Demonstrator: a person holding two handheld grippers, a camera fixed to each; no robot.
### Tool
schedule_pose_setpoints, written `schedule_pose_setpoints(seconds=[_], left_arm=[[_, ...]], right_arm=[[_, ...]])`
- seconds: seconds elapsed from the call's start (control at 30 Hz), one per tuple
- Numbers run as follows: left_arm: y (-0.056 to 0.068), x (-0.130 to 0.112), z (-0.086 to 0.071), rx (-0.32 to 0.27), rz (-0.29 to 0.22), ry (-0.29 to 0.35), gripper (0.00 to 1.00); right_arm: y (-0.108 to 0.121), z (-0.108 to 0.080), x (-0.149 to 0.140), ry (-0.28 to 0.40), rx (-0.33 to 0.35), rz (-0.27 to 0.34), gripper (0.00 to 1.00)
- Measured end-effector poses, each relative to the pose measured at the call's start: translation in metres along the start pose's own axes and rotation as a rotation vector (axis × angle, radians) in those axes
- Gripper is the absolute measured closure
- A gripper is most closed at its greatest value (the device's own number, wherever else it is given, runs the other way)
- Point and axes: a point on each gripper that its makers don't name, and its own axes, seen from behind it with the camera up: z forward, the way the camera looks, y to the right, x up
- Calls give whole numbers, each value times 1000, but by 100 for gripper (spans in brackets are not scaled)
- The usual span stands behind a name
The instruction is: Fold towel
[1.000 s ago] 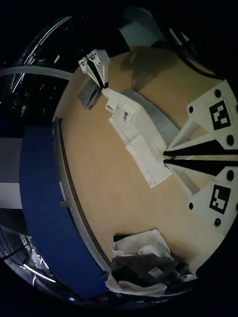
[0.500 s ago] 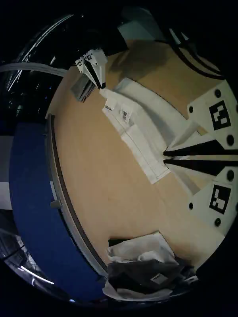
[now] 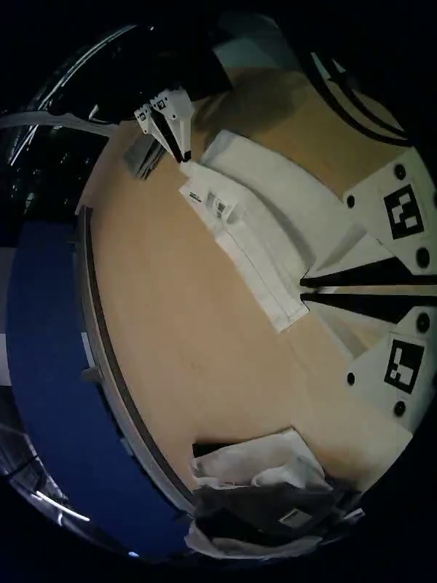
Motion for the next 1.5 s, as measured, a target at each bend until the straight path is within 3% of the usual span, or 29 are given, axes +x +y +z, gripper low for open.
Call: schedule_pose_setpoints(seconds=[0.17, 0.27, 0.37, 0.47, 0.67, 1.07, 1.37, 1.5], left_arm=[[-5, -3, 4, 13, 4, -10, 91], [-7, -4, 6, 17, 0, -11, 86], [-11, -4, 6, 26, -9, -11, 70], [-14, -5, 6, 34, -18, -9, 62], [-19, -8, 6, 47, -8, -13, 59], [-26, -7, 9, 67, 14, -14, 58], [-16, -5, -2, 28, 47, -7, 57], [-19, -12, 3, 42, 68, -29, 57]], right_arm=[[1, 7, -3, -3, -12, -2, 63], [2, 8, -4, -4, -20, -6, 55], [4, 10, -5, -7, -32, -9, 50], [7, 11, -5, -6, -42, -9, 49], [12, 15, -1, -1, -60, -2, 42], [21, 23, 11, 12, -94, 13, 36], [28, 29, 13, 15, -113, 38, 31], [31, 31, 16, 16, -122, 40, 29]])
